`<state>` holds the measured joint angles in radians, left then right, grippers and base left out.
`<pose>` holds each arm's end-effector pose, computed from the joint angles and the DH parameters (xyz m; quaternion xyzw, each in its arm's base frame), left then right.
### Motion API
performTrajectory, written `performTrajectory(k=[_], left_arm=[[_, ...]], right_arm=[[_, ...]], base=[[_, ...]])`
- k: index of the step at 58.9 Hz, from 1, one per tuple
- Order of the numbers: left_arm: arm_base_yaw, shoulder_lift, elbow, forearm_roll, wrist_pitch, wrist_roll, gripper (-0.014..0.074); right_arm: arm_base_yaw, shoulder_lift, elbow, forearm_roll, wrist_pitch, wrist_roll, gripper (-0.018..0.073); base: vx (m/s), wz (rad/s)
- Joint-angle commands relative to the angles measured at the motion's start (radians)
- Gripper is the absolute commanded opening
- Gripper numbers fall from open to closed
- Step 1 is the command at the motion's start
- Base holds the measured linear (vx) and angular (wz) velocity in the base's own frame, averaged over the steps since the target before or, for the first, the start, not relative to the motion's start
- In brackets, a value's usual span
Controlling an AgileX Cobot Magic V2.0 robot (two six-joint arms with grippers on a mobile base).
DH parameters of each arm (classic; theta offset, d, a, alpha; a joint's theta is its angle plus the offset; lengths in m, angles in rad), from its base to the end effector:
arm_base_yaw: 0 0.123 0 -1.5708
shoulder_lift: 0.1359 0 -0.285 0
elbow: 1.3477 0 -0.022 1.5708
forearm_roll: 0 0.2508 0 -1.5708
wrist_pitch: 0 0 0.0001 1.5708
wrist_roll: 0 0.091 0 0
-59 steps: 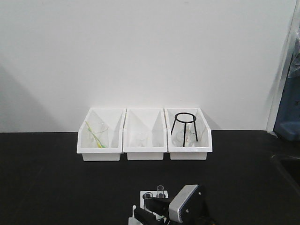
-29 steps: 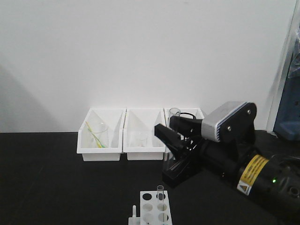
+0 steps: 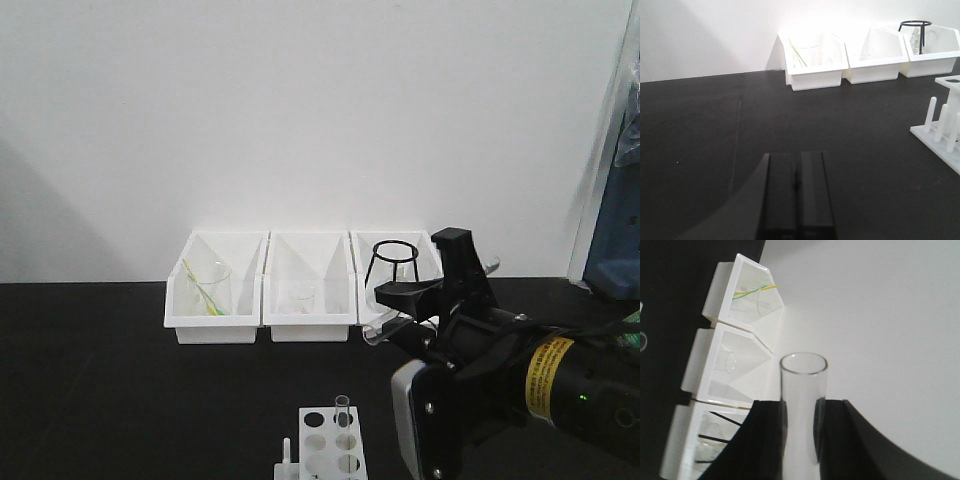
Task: Flip and reinsert test tube from rack
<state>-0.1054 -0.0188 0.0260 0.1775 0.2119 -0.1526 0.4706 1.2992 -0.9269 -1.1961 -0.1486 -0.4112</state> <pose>0.0554 -0.0024 0.1865 0.0352 0.7502 -0.0139 0.6601 0.2582 0.1453 0.3353 -0.6949 0.3608 -0.2869 0.5519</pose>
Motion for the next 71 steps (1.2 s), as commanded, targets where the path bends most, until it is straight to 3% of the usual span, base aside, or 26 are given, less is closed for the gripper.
performTrajectory(k=[1, 5, 10, 17, 32, 37, 38, 46, 71], left_arm=[[0.000, -0.008, -0.004, -0.005, -0.082, -0.009, -0.0006], [0.000, -0.008, -0.004, -0.005, -0.082, -0.009, -0.0006], [0.000, -0.008, -0.004, -0.005, -0.082, -0.009, -0.0006], [0.000, -0.008, -0.004, -0.005, -0.082, -0.009, -0.0006], [0.000, -0.008, -0.004, -0.005, -0.082, -0.009, -0.0006], [0.000, -0.008, -0.004, -0.005, -0.082, -0.009, -0.0006], [0.000, -0.008, -0.004, -0.005, -0.082, -0.009, -0.0006], [0.000, -0.008, -0.004, -0.005, -0.082, -0.009, -0.0006], [0.000, -0.008, -0.004, -0.005, -0.082, -0.009, -0.0006]], right_arm=[[-0.001, -0.028, -0.043, 0.244, -0.032, 0.239, -0.0011], [-0.003, -0.028, -0.047, 0.453, -0.049, 0.448, -0.0011], [-0.004, -0.025, -0.046, 0.670, -0.070, 0.634, -0.0011], [-0.004, -0.008, -0.021, 0.790, -0.158, 0.716, -0.0011], [-0.004, 0.079, 0.174, 0.778, -0.574, 0.715, -0.0011], [-0.004, 0.129, 0.202, 0.735, -0.678, 0.714, -0.0011], [0.000, 0.163, 0.203, 0.687, -0.735, 0.715, -0.0011], [0.000, 0.210, 0.201, 0.650, -0.816, 0.720, -0.0011], [0.000, 0.324, 0.201, 0.638, -0.844, 0.720, -0.0011]], base=[[0.00, 0.00], [0.00, 0.00], [0.00, 0.00], [0.00, 0.00], [0.00, 0.00], [0.00, 0.00], [0.00, 0.00], [0.00, 0.00], [0.00, 0.00]])
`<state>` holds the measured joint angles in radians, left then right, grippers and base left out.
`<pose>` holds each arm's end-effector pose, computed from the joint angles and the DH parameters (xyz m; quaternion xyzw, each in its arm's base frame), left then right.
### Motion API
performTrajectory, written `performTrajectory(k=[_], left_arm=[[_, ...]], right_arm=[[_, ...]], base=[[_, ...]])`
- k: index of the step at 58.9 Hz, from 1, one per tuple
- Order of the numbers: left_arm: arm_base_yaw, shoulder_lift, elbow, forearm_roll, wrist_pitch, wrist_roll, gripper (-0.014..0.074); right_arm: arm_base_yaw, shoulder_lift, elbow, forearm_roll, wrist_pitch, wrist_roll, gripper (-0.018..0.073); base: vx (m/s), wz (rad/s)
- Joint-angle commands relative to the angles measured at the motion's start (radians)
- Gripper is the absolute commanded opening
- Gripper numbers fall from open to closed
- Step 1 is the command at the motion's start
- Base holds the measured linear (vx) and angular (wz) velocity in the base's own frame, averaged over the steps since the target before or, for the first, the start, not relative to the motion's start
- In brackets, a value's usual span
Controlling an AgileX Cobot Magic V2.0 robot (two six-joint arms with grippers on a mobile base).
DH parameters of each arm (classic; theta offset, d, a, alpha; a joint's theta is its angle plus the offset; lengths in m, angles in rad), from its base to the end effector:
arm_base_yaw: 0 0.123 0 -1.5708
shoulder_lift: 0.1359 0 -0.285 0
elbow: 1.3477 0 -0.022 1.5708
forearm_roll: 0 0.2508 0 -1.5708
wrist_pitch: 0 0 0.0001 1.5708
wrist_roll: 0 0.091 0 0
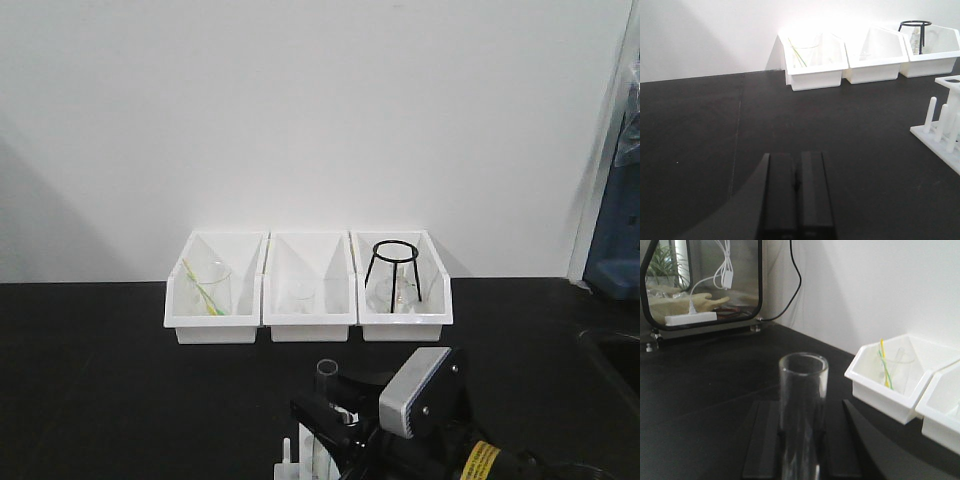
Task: Flip and reinsert test tube from rack
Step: 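Lower the test tube back into the rack hole with the right gripper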
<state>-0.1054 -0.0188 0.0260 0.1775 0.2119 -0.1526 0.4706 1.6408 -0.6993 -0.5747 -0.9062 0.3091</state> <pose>0.0554 -0.0024 0.1865 0.0352 0.7502 -0.0139 0.6601 0.2692 0.1806 0.2244 -0.3345 0.6354 0.2891 0.6331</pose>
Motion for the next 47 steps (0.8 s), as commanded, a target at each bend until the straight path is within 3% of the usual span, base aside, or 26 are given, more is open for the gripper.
performTrajectory(k=[1, 32, 47], left_arm=[[0.000, -0.008, -0.004, -0.005, -0.082, -0.009, -0.0006], [0.000, -0.008, -0.004, -0.005, -0.082, -0.009, -0.0006], [0.000, -0.008, -0.004, -0.005, -0.082, -0.009, -0.0006]], right_arm=[[-0.001, -0.011, -0.027, 0.017, -0.086, 0.000, -0.0011], [-0.001, 0.134, -0.027, 0.020, -0.143, -0.001, 0.0006], [-0.001, 0.134, -0.027, 0.025, -0.143, -0.005, 0.0189]], base=[[0.00, 0.00], [0.00, 0.00], [0.00, 0.00]])
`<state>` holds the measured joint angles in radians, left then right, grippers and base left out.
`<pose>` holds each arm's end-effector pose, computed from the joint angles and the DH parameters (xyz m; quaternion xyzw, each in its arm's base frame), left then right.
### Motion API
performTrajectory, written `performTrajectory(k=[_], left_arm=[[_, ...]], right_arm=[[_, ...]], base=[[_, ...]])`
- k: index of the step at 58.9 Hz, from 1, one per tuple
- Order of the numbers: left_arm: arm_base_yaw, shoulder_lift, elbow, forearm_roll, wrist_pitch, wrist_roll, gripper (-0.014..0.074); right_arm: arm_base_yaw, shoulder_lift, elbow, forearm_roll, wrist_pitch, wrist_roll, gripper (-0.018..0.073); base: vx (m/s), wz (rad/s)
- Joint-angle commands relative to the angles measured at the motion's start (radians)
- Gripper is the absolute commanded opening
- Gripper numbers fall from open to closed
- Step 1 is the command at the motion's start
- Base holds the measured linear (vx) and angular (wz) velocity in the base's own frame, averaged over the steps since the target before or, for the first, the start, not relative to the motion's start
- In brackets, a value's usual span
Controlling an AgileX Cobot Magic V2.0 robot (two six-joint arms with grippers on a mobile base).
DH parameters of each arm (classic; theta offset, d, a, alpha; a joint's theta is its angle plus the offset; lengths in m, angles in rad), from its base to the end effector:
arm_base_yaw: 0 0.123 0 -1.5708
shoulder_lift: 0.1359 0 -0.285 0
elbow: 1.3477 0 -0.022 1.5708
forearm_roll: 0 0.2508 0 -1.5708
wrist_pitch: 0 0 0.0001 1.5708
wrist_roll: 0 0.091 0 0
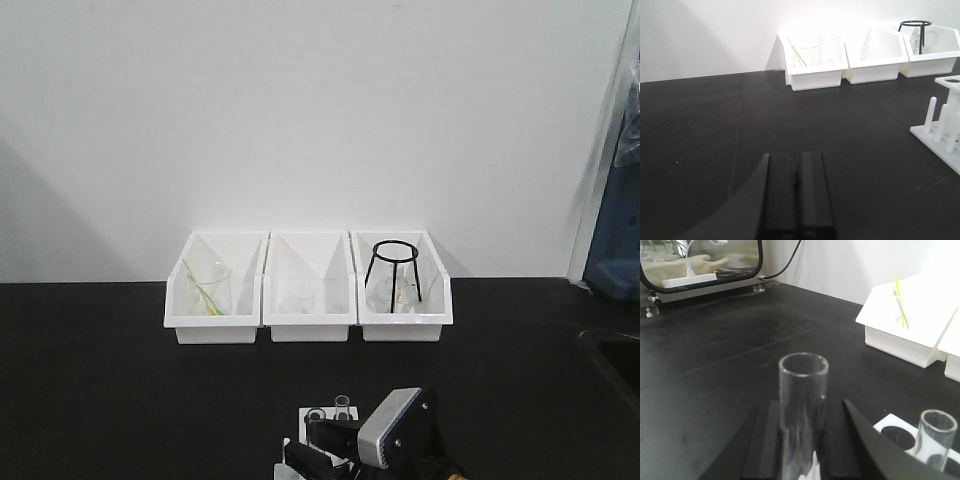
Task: Flip and reinsert test tube from rack
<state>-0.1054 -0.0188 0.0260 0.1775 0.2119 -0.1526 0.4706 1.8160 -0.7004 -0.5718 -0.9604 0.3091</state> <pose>0.0554 -0.0024 0.1865 0.0352 0.7502 -0.0139 0.6601 0.2802 0.1878 0.1717 -0.3315 0.6765 0.3030 0.5836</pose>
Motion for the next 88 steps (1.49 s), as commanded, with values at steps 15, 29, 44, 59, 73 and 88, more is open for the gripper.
performTrajectory(k=[15, 29, 44, 59, 73, 88], left_arm=[[0.000, -0.008, -0.004, -0.005, -0.082, -0.009, -0.0006], [0.000, -0.008, -0.004, -0.005, -0.082, -0.009, -0.0006], [0.000, -0.008, -0.004, -0.005, -0.082, -0.009, -0.0006], [0.000, -0.008, -0.004, -0.005, -0.082, -0.009, -0.0006], [0.000, -0.008, -0.004, -0.005, -0.082, -0.009, -0.0006], [0.000, -0.008, -0.004, -0.005, -0.082, -0.009, -0.0006]], right_arm=[[-0.001, -0.047, -0.026, 0.023, -0.089, -0.004, 0.0433], [-0.001, -0.171, -0.026, 0.045, -0.044, 0.004, 0.0470], [-0.001, -0.489, -0.026, 0.063, 0.282, 0.144, 0.0227], [-0.001, -0.820, -0.023, 0.063, 0.813, 0.200, -0.0016], [-0.001, -0.939, -0.023, 0.063, 1.025, 0.200, -0.0013], [-0.001, -0.944, -0.023, 0.063, 1.037, 0.200, -0.0013]], base=[[0.00, 0.00], [0.00, 0.00], [0.00, 0.00], [0.00, 0.00], [0.00, 0.00], [0.00, 0.00]])
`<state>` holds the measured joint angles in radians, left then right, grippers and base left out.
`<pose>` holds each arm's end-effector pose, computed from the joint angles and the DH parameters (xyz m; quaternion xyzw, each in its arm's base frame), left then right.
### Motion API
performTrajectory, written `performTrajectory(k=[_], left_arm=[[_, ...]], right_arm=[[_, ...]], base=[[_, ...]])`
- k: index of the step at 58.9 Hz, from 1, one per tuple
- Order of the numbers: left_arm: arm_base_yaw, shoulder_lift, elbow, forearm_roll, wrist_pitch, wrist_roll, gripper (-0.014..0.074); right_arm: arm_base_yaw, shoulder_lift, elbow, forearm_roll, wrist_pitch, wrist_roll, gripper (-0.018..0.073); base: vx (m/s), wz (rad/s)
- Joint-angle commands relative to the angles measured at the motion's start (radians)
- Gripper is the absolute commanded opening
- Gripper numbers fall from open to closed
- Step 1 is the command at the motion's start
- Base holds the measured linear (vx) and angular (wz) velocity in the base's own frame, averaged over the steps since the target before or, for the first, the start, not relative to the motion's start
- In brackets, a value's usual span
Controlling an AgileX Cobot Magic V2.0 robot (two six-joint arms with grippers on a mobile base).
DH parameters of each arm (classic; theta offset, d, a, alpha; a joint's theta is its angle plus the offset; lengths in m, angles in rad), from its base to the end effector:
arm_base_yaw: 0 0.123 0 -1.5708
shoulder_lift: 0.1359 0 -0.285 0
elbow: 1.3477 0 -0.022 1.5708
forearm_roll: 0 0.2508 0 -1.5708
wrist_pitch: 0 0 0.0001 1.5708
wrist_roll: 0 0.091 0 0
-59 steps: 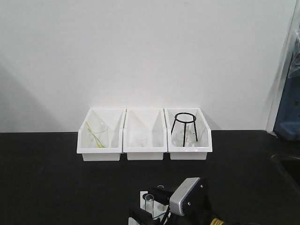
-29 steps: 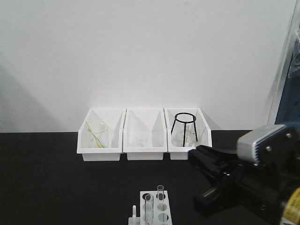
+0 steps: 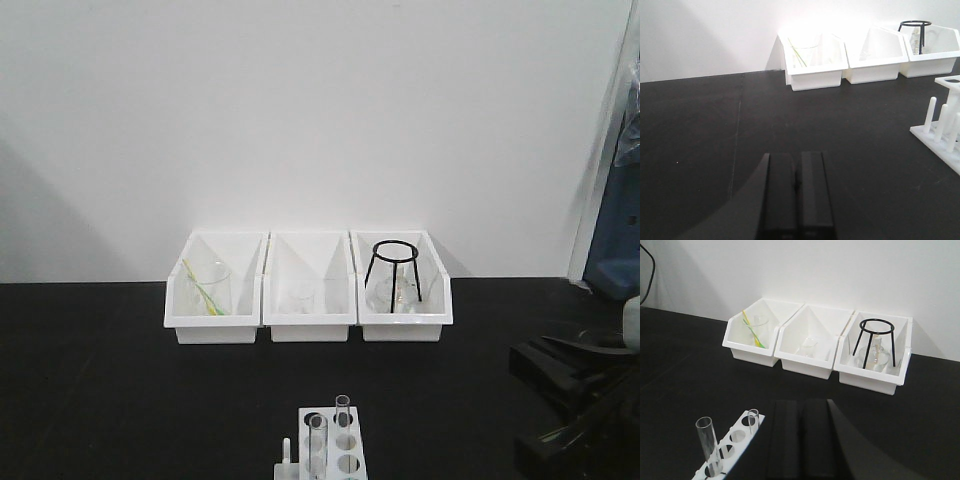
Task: Flip and reinsert test tube from rack
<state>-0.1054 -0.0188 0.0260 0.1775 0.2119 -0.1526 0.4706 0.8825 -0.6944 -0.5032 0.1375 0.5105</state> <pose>0.0554 -0.0024 0.1865 0.0352 0.7502 -0.0139 0.6601 0.1728 0.0811 0.3422 -0.1576 0.7647 0.1239 0.6124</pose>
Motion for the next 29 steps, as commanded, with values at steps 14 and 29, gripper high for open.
performTrajectory(k=[14, 29], left_arm=[[0.000, -0.008, -0.004, -0.005, -0.082, -0.009, -0.0006], [0.000, -0.008, -0.004, -0.005, -0.082, -0.009, -0.0006]], right_arm=[[-0.002, -0.032, -0.029, -0.002, -0.043, -0.029, -0.0013], [-0.080, -0.205, 0.220, 0.018, -0.201, -0.144, -0.0013]], base=[[0.00, 0.00], [0.00, 0.00]])
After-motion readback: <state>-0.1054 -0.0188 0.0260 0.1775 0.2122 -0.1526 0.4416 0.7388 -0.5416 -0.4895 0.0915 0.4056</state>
